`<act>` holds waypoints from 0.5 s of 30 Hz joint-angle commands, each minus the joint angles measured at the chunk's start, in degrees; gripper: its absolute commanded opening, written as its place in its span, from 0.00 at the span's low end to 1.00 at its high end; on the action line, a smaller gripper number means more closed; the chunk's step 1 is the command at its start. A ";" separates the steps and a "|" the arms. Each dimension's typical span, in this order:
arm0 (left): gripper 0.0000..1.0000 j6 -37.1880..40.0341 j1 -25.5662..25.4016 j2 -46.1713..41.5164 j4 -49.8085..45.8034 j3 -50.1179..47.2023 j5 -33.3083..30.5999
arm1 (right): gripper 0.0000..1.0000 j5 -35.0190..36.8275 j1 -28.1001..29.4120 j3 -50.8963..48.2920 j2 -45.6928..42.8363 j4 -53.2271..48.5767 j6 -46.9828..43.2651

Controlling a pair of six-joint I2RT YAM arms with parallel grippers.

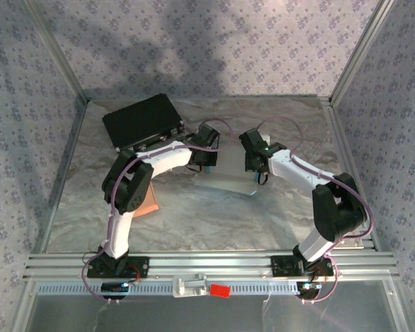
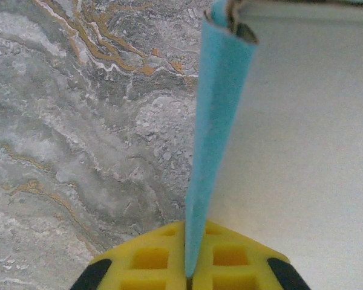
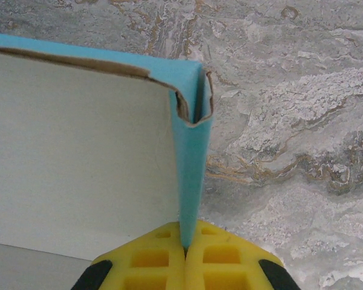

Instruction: Fold the paper box

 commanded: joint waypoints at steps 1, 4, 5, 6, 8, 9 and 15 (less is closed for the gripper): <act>0.19 -0.55 0.63 -0.53 -2.37 -1.09 -1.62 | 0.00 0.57 0.03 1.60 0.55 -2.29 0.40; 0.28 1.20 1.74 -2.79 -0.36 -1.15 3.13 | 0.00 0.31 -0.23 1.39 0.34 -2.20 0.04; 0.29 1.72 2.27 -3.26 0.02 -0.88 5.02 | 0.00 0.34 -0.27 1.45 0.27 -2.20 0.06; 0.31 2.25 2.82 -3.49 0.43 -0.73 7.16 | 0.00 0.21 -0.32 1.46 0.39 -2.12 -0.02; 0.31 3.09 3.77 -3.20 0.82 -0.01 11.87 | 0.00 0.17 -0.37 1.52 0.45 -2.20 -0.03; 0.32 3.66 4.24 -2.78 0.78 0.36 14.35 | 0.00 0.13 -0.33 1.51 0.47 -2.12 -0.14; 0.33 5.58 5.89 -1.18 0.93 1.03 20.13 | 0.00 -0.01 -0.47 1.76 0.68 -2.20 -0.21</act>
